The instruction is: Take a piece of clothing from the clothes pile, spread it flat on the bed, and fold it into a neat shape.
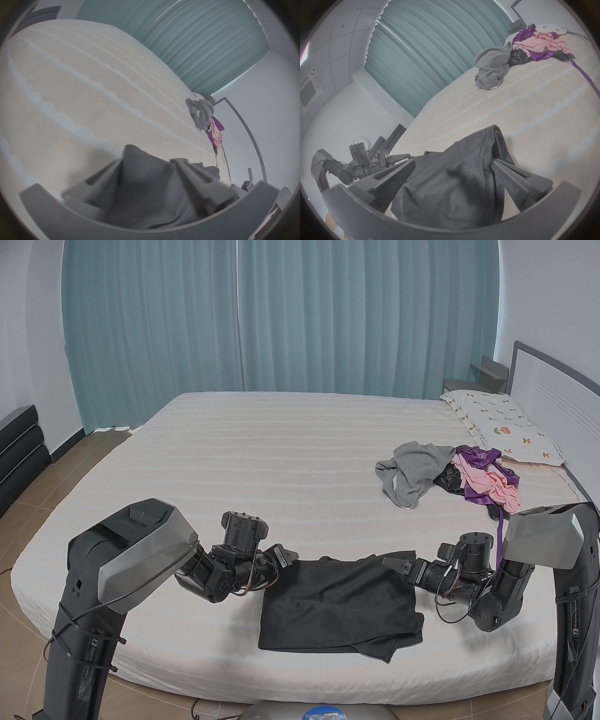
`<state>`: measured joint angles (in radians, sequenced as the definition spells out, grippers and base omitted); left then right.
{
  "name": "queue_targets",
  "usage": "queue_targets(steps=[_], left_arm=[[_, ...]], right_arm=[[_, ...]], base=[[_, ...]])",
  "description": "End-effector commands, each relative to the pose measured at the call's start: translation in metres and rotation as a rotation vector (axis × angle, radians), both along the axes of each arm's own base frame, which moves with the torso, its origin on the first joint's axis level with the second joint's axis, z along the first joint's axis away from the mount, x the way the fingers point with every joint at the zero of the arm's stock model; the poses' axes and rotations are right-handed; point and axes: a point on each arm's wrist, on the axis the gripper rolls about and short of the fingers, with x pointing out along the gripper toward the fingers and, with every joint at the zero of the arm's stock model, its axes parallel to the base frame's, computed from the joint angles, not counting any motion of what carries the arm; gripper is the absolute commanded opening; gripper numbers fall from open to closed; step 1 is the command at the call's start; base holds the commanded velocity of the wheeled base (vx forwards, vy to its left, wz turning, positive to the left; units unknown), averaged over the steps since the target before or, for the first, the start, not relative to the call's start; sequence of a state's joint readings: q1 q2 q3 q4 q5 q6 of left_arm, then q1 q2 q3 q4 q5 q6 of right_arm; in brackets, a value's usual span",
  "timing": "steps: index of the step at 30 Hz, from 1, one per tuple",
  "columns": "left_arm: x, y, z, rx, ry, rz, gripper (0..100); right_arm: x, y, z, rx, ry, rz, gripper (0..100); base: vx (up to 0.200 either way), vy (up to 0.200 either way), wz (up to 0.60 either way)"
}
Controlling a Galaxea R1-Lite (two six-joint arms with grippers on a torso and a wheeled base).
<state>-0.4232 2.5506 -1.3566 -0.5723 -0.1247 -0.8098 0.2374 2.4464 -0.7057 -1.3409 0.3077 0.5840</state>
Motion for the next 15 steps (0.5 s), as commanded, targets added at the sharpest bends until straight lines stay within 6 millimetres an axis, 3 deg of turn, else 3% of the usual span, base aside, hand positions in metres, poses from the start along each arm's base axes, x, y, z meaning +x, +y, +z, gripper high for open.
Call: queue_targets(steps=[1, 8, 15], left_arm=[[0.006, -0.001, -0.005, -0.007, 0.0, 0.018, 0], [0.013, 0.001, 0.004, -0.089, -0.018, 0.175, 0], [0.012, 0.002, 0.005, -0.079, -0.025, 0.198, 0]], right_arm=[[0.008, 0.001, -0.001, 0.014, -0.015, -0.011, 100], [0.026, -0.002, -0.005, 0.015, -0.025, -0.041, 100], [0.034, 0.001, -0.011, 0.002, -0.003, -0.058, 100]], base=[[0.0, 0.0, 0.0], [0.0, 0.0, 0.0], [0.0, 0.0, 0.0]])
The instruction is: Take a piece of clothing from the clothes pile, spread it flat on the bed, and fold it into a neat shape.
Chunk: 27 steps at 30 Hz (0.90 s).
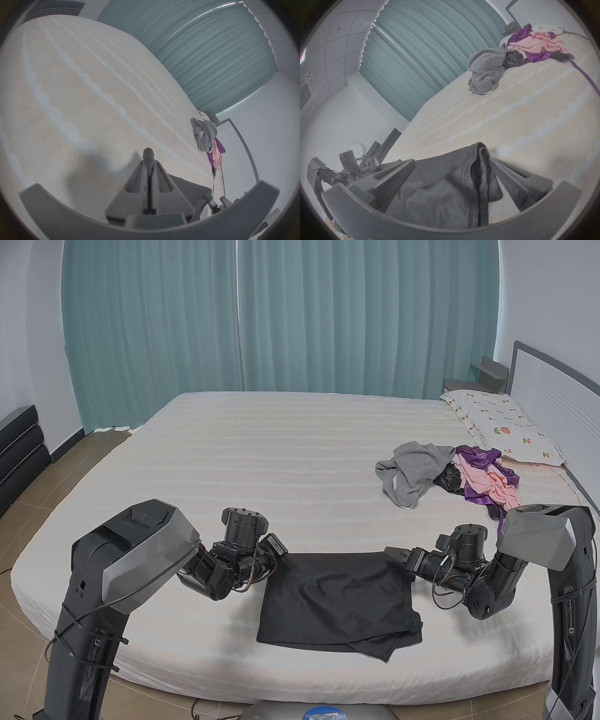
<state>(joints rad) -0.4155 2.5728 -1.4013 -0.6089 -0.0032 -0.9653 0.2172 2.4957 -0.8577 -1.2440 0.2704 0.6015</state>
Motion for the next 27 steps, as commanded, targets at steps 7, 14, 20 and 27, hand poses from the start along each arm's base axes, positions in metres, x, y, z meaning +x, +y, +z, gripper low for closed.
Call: queue_targets(steps=[7, 14, 20, 27], left_arm=[[0.0, 0.001, 0.001, 0.001, 0.0, 0.003, 0], [-0.004, 0.006, 0.003, 0.007, 0.014, 0.009, 0], [-0.002, 0.01, 0.003, 0.008, 0.015, 0.019, 0], [-0.003, 0.01, 0.002, 0.011, 0.019, 0.015, 0]], right_arm=[[0.008, 0.006, -0.005, -0.004, 0.007, 0.009, 0], [0.012, 0.001, -0.003, -0.019, 0.011, -0.035, 0], [0.018, -0.011, -0.003, -0.028, 0.008, -0.088, 0], [0.018, -0.008, -0.003, -0.03, 0.01, -0.083, 0]], base=[[0.0, 0.0, 0.0], [0.0, 0.0, 0.0], [0.0, 0.0, 0.0], [0.0, 0.0, 0.0]])
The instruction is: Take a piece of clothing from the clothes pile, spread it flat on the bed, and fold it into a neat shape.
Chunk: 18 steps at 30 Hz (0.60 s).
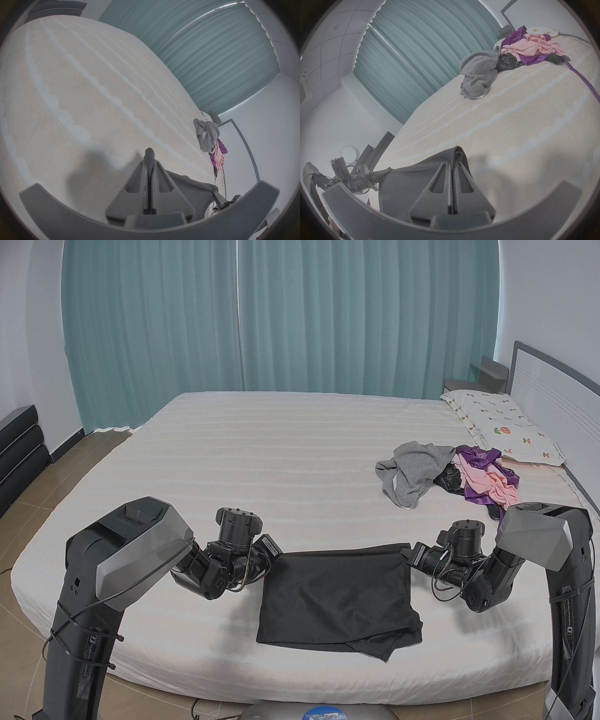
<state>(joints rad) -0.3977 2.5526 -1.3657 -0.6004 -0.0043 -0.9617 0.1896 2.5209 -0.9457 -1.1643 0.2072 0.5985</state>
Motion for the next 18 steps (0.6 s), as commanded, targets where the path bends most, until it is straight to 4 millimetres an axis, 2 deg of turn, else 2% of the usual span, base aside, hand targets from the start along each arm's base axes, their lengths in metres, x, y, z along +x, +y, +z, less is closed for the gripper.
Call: queue_targets(steps=[1, 3, 4, 5, 8, 11, 12, 15, 16, 18], left_arm=[[0.0, 0.0, 0.0, 0.0, 0.0, 0.0, 0], [0.0, 0.0, 0.001, -0.003, -0.001, -0.002, 0], [0.0, 0.0, 0.001, -0.007, 0.001, -0.005, 0], [0.0, 0.001, 0.001, -0.009, 0.002, -0.006, 100], [0.0, 0.001, 0.002, -0.01, 0.004, -0.007, 100], [0.0, 0.002, 0.003, -0.015, 0.003, -0.004, 100], [0.002, 0.007, 0.004, -0.017, 0.0, 0.006, 100], [0.003, 0.007, 0.005, -0.023, 0.001, 0.01, 100], [0.003, 0.007, 0.005, -0.023, 0.001, 0.01, 100], [0.003, 0.009, 0.007, -0.032, 0.0, 0.019, 100]], right_arm=[[0.0, 0.001, 0.0, -0.001, 0.002, 0.002, 0], [-0.001, 0.001, -0.001, -0.003, 0.006, 0.003, 0], [-0.002, 0.001, -0.001, -0.005, 0.008, 0.003, 100], [-0.002, 0.0, -0.001, -0.004, 0.007, 0.003, 100], [-0.005, 0.001, 0.006, 0.0, -0.006, 0.006, 100], [-0.014, 0.002, 0.022, 0.0, -0.012, 0.017, 100], [-0.025, 0.006, 0.029, -0.001, -0.001, 0.037, 100], [-0.049, 0.01, 0.029, -0.015, 0.044, 0.064, 100], [-0.052, 0.01, 0.03, -0.016, 0.048, 0.065, 100], [-0.078, 0.007, 0.039, -0.017, 0.079, 0.094, 100]], base=[[0.0, 0.0, 0.0], [0.0, 0.0, 0.0], [0.0, 0.0, 0.0], [0.0, 0.0, 0.0], [0.0, 0.0, 0.0], [0.0, 0.0, 0.0], [0.0, 0.0, 0.0], [0.0, 0.0, 0.0], [0.0, 0.0, 0.0], [0.0, 0.0, 0.0]])
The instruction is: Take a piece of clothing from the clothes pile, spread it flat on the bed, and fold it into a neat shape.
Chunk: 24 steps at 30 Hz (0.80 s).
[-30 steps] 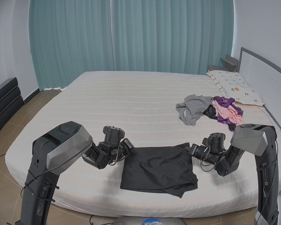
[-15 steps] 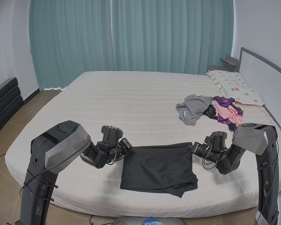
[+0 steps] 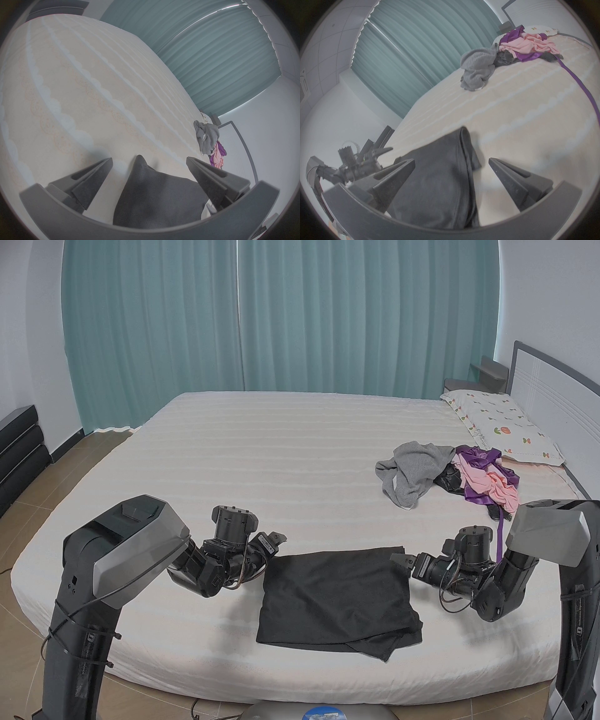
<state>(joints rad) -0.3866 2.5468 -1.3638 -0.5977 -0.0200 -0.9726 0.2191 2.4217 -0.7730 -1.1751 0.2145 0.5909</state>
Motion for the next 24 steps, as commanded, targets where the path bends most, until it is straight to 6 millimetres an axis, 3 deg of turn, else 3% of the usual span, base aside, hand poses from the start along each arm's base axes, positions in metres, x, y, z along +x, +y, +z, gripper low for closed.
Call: queue_targets(steps=[1, 3, 6, 11, 24], left_arm=[[0.002, 0.005, 0.005, -0.017, -0.005, 0.018, 100], [0.003, 0.005, 0.006, -0.023, -0.006, 0.023, 100], [0.004, 0.007, 0.006, -0.023, -0.008, 0.027, 100], [0.005, 0.011, 0.006, -0.023, -0.006, 0.037, 100], [0.006, 0.013, 0.005, -0.022, -0.004, 0.041, 100]], right_arm=[[-0.044, 0.003, 0.027, 0.001, 0.023, 0.06, 100], [-0.079, 0.01, 0.031, 0.013, 0.064, 0.151, 100], [-0.099, 0.016, 0.029, 0.01, 0.083, 0.195, 100], [-0.101, 0.016, 0.017, 0.011, 0.111, 0.193, 100], [-0.109, 0.006, 0.008, -0.013, 0.158, 0.17, 100]], base=[[0.0, 0.0, 0.0], [0.0, 0.0, 0.0], [0.0, 0.0, 0.0], [0.0, 0.0, 0.0], [0.0, 0.0, 0.0]])
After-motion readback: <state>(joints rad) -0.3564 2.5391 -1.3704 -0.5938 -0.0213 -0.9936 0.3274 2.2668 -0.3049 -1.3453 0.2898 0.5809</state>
